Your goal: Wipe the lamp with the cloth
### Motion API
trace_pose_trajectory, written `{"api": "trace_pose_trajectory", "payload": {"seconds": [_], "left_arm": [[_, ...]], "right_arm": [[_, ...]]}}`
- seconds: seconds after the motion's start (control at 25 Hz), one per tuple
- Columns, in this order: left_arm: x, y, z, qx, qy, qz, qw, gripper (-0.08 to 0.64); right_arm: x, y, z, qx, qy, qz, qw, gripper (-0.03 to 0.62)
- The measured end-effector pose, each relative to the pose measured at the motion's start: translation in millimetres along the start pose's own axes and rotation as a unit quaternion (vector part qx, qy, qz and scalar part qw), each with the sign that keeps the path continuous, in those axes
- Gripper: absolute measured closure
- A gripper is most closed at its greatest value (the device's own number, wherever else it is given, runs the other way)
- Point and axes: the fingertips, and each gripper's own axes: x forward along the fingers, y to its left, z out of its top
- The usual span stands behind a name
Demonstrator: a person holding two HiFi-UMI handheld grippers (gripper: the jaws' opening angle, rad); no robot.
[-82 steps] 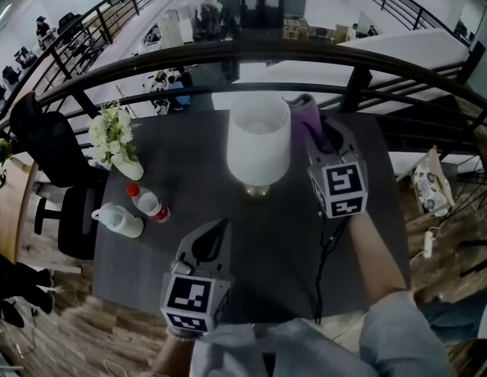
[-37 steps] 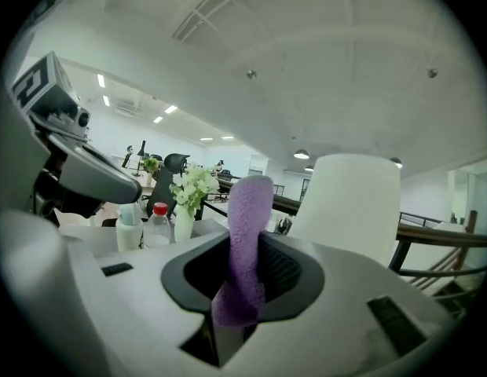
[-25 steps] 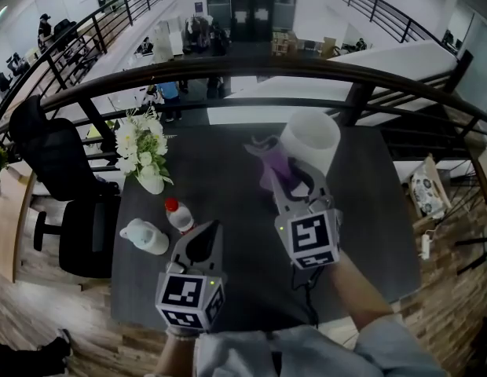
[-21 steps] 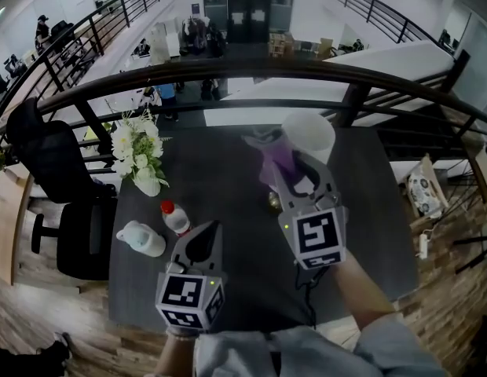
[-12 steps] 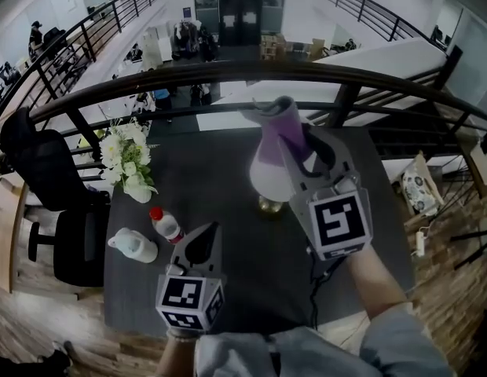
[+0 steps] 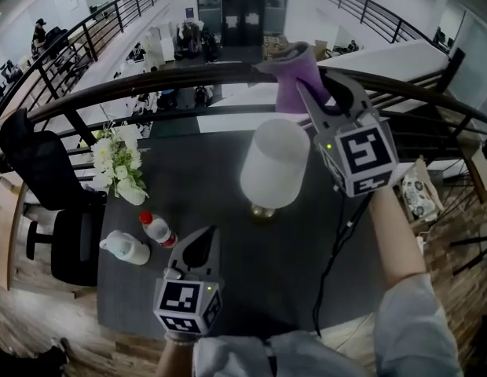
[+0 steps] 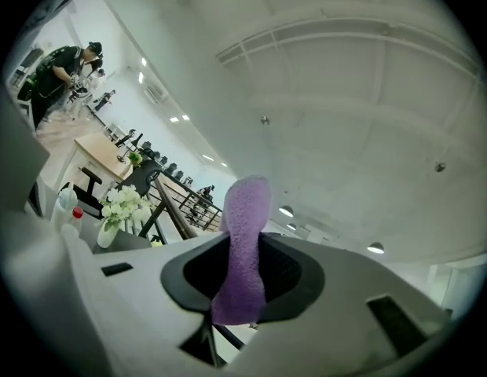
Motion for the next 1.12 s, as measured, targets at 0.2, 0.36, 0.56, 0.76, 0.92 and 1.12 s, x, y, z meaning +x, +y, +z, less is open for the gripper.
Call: {"api": "trace_pose_trajectory", "payload": {"seconds": [0.2,0.36,0.56,0.76,0.92,1.12], "left_arm": [[4.2,-5.5,-5.3,-0.003,0.006,0.020,0.9998,0.551],[4.6,-4.4,-9.0,-0.005,0.010,0.038,0.9992,0.551],[8.8,-7.8,-15.7,-0.007,0.019,0.058,0.9981,0.551],[11.9,-12.8,-22.3,-0.005,0.037,0.070,0.9968,0.551],[14.7,-16.3,-26.2,0.002,0.034,0.076,0.9965,0.551],[19.9,-25.4,-32.6,0.000,0.045,0.074,0.9962,0.551]], "right_arm": [[31.3,-2.0,-33.4,-0.020,-0.003,0.078,0.997,0.495],[46.1,19.8,-62.3,0.011,0.005,0.170,0.985,0.495],[45.3,34.3,-94.0,0.072,0.004,0.259,0.963,0.496],[40.0,45.1,-127.6,0.108,0.012,0.298,0.948,0.497],[35.3,57.0,-163.3,0.116,0.033,0.299,0.947,0.497],[23.2,75.8,-206.4,0.133,0.059,0.285,0.947,0.497]]}}
